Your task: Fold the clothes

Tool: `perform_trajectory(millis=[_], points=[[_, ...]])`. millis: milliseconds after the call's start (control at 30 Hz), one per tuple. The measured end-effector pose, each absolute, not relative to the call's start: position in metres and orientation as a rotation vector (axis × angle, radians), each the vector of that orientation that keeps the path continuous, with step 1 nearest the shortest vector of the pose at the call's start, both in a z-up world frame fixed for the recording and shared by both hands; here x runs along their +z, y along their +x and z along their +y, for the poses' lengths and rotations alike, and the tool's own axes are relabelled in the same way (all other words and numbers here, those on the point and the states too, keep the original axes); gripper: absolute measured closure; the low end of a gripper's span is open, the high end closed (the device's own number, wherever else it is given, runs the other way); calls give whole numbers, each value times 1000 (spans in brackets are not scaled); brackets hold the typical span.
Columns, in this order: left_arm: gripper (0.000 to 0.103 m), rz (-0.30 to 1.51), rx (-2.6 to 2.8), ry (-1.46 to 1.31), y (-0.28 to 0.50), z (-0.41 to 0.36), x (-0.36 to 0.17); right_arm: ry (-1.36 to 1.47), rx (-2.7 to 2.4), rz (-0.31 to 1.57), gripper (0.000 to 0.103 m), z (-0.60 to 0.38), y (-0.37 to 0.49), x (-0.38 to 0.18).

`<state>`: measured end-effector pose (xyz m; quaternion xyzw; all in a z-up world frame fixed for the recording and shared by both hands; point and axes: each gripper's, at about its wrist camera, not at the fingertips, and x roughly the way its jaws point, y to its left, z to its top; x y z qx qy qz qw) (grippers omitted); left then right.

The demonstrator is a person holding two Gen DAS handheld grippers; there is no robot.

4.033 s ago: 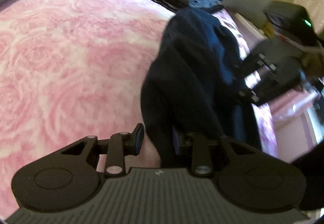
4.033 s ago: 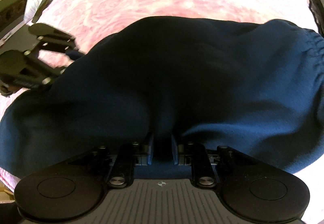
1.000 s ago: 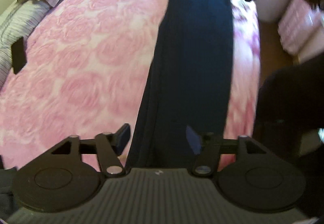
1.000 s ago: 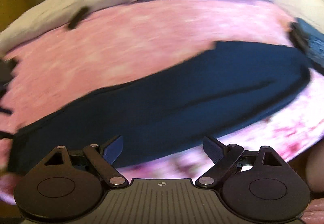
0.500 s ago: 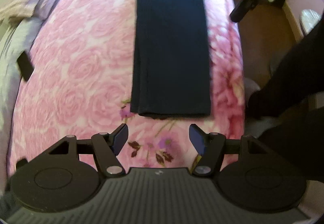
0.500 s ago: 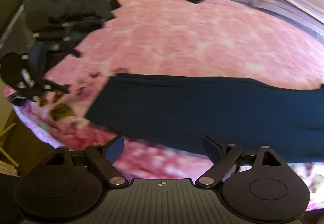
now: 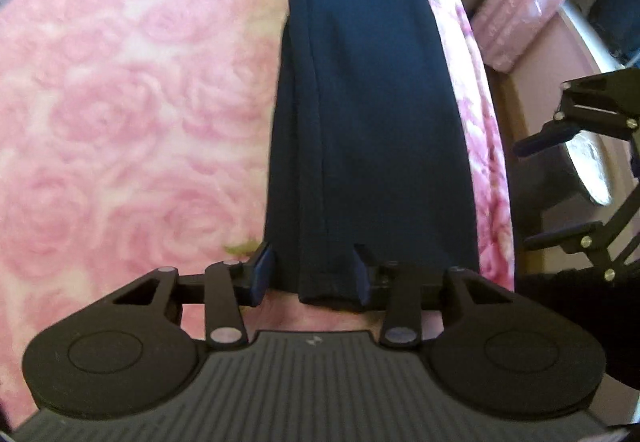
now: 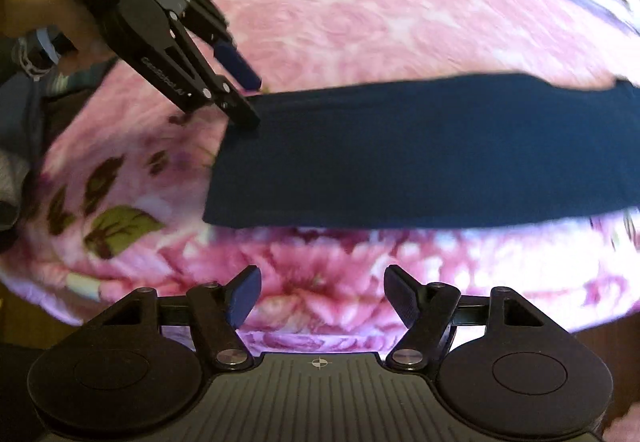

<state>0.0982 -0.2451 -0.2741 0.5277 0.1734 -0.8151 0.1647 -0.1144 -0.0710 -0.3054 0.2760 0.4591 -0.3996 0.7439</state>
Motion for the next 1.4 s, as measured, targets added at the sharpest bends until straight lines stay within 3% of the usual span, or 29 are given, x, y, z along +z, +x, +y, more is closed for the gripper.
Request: perform_trajectory(millis=[33, 100, 167, 367, 500, 533, 767, 933, 967, 1000, 1033, 1400], points=[[70, 517, -2336, 1512, 97, -250, -278, 616, -898, 1005, 31, -70, -114, -307], [95, 558, -2361, 1526, 94, -260, -285, 630, -929, 1007, 31, -70, -112, -309], [99, 547, -2377, 1490, 97, -264, -274, 646, -949, 1013, 31, -71, -111, -312], [97, 583, -2356, 1468, 108, -274, -274, 592, -932, 1018, 31, -66, -89, -315], [81, 535, -2347, 1460, 115, -271, -272, 456, -868, 1077, 31, -60, -58, -323], [81, 521, -2342, 1446, 120, -270, -269, 402, -853, 1094, 31, -57, -50, -325], [75, 135, -2389, 1471, 152, -236, -247, -96, -749, 1178, 31, -31, -8, -346], [70, -62, -2433, 1503, 158, -203, -251, -208, -709, 1150, 31, -35, -9, -359], [70, -60, -2438, 1507, 158, -200, -253, -182, -701, 1142, 37, -39, -12, -359], [70, -52, -2443, 1507, 157, -197, -254, -159, -696, 1139, 51, -43, -15, -357], [70, -43, -2450, 1505, 156, -193, -253, -137, -697, 1144, 82, -47, -17, -354], [69, -8, -2483, 1376, 119, -192, -225, 276, -779, 929, 85, -110, -69, -256]])
